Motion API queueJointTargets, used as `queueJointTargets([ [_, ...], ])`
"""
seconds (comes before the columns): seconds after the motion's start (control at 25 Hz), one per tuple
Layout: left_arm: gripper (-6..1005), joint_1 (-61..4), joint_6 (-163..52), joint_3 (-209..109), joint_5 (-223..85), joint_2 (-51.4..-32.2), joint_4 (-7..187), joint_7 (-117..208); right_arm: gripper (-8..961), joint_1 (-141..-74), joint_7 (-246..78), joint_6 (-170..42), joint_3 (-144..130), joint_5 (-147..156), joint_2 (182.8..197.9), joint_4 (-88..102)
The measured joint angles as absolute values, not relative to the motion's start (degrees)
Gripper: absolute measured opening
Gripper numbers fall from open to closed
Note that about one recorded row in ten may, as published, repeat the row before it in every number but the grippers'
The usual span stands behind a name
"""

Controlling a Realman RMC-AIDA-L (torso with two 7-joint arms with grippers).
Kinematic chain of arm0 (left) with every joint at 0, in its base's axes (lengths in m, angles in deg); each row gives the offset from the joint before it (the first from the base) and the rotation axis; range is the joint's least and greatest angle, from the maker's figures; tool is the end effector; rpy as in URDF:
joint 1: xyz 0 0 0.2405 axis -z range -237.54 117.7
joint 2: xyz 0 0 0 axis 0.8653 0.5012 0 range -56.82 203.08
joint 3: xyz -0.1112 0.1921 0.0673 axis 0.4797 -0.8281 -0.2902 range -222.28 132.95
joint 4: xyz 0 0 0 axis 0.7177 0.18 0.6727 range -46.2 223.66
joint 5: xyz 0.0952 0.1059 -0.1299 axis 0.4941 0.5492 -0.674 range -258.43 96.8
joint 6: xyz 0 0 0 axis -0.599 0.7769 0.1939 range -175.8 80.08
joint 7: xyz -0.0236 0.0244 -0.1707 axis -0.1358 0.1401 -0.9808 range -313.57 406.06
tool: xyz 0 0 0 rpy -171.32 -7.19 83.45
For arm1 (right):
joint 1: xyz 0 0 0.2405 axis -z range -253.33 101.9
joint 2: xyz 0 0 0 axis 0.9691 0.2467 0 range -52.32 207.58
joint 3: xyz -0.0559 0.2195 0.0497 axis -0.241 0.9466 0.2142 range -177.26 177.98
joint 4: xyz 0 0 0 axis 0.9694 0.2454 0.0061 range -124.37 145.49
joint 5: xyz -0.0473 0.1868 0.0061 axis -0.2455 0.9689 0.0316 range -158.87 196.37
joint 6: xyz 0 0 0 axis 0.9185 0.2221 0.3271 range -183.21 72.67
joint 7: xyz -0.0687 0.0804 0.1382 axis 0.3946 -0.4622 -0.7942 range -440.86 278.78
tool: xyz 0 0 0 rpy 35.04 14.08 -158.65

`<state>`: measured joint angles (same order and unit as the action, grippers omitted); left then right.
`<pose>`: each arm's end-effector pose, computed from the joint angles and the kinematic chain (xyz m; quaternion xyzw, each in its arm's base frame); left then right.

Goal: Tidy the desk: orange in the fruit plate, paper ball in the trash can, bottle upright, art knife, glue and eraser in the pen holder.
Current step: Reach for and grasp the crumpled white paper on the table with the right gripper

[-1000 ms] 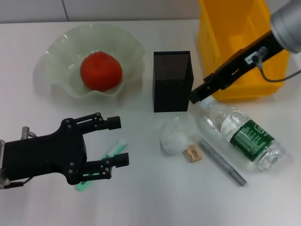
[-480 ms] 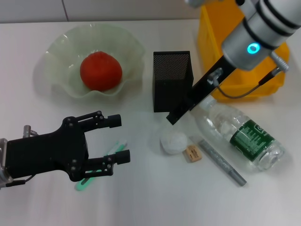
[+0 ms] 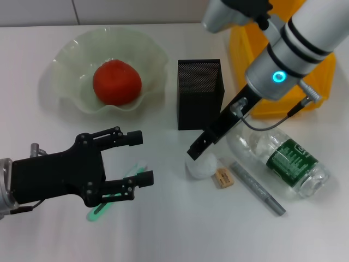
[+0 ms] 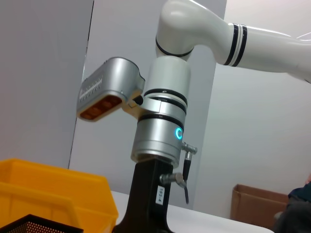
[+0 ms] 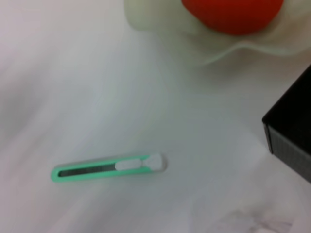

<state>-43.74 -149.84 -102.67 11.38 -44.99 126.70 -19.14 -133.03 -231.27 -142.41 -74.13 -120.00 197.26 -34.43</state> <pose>-0.2143 0.2367 -0.0135 -0.9243 -0.1221 -0.3550 0.0694 0.1268 0.3437 -0.0747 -0.9048 0.3933 -0.1601 0.0321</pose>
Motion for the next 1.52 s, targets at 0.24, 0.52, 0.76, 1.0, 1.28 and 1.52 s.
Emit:
queueJointTargets([
  [0.24,783,-43.8,-149.1,-102.7,11.4,-45.04,126.6,-19.1,738,-132.9,-231.2,-139.6,-77.1,-119.5,197.42,-31.3],
  [0.52,783,-43.8,-148.9,-102.7,11.4,-45.09,125.8,-19.1,737,-132.6,-230.9,-138.8,-77.8,-118.4,197.42,-31.0],
  [0.76,783,-43.7,-148.5,-102.7,11.4,-45.08,125.4,-19.1,738,-132.6,-230.3,-138.6,-80.0,-116.1,197.43,-30.4],
  [1.0,782,-43.7,-148.5,-102.7,11.5,-45.08,125.3,-19.0,736,-132.5,-230.2,-138.0,-80.2,-116.1,197.43,-29.6],
  [1.28,782,-43.6,-148.4,-102.7,11.5,-45.08,125.3,-19.0,728,-132.4,-230.1,-137.0,-81.3,-116.1,197.42,-29.3],
  [1.52,782,-43.4,-148.4,-102.7,11.5,-45.08,125.3,-19.0,692,-132.4,-230.0,-136.5,-82.1,-116.0,197.42,-29.1],
])
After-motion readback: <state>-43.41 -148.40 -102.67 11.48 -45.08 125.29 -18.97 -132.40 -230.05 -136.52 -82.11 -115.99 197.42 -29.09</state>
